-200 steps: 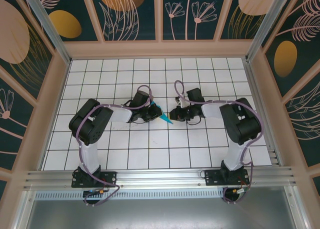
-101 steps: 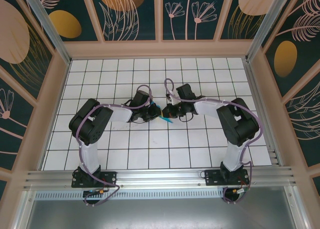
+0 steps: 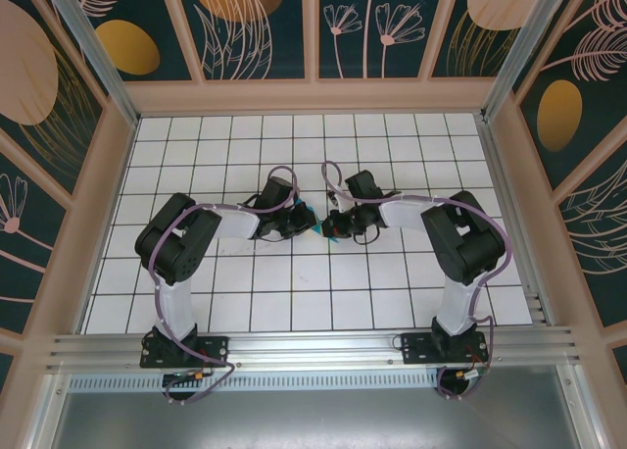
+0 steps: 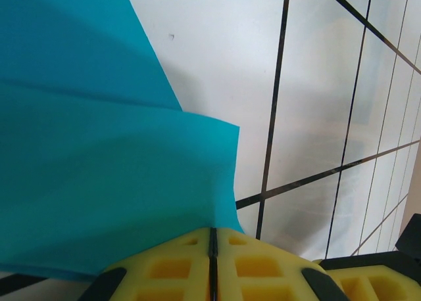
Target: Fold a paper plane with a square sheet of paper (pick it up from the middle)
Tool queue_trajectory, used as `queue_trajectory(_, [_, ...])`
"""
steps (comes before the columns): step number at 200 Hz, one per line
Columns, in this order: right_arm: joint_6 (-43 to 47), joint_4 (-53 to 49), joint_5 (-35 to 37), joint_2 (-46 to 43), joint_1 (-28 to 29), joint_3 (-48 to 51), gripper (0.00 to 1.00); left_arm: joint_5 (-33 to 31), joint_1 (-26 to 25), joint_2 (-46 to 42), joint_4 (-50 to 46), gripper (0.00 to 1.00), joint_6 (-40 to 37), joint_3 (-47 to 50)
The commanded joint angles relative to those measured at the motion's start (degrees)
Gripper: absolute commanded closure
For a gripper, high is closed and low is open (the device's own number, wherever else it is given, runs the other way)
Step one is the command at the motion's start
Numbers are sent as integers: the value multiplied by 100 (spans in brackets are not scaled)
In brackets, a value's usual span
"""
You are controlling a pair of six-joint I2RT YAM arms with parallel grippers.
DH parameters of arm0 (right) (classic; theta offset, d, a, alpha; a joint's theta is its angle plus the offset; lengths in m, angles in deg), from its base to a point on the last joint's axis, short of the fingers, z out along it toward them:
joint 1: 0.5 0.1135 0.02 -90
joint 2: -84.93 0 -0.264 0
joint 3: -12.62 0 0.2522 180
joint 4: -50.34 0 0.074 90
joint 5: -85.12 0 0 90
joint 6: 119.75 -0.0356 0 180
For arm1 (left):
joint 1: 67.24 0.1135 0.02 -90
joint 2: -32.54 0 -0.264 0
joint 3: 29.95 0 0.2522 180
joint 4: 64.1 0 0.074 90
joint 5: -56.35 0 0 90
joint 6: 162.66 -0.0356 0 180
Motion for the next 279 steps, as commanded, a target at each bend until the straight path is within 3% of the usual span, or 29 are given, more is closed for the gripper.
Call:
queue_trajectory(1, [133,-75,-46,-125,18,-47,97,-492,63,271,-372,89,-180,-3])
queue_trajectory(202, [325,-739,802,316,14,-117,98,-676,67,319,-568,89,-184,-23])
queue_trajectory(279, [234,-600,446,-121,-354,598,99,-905,61,346,-791,89,-221,-23])
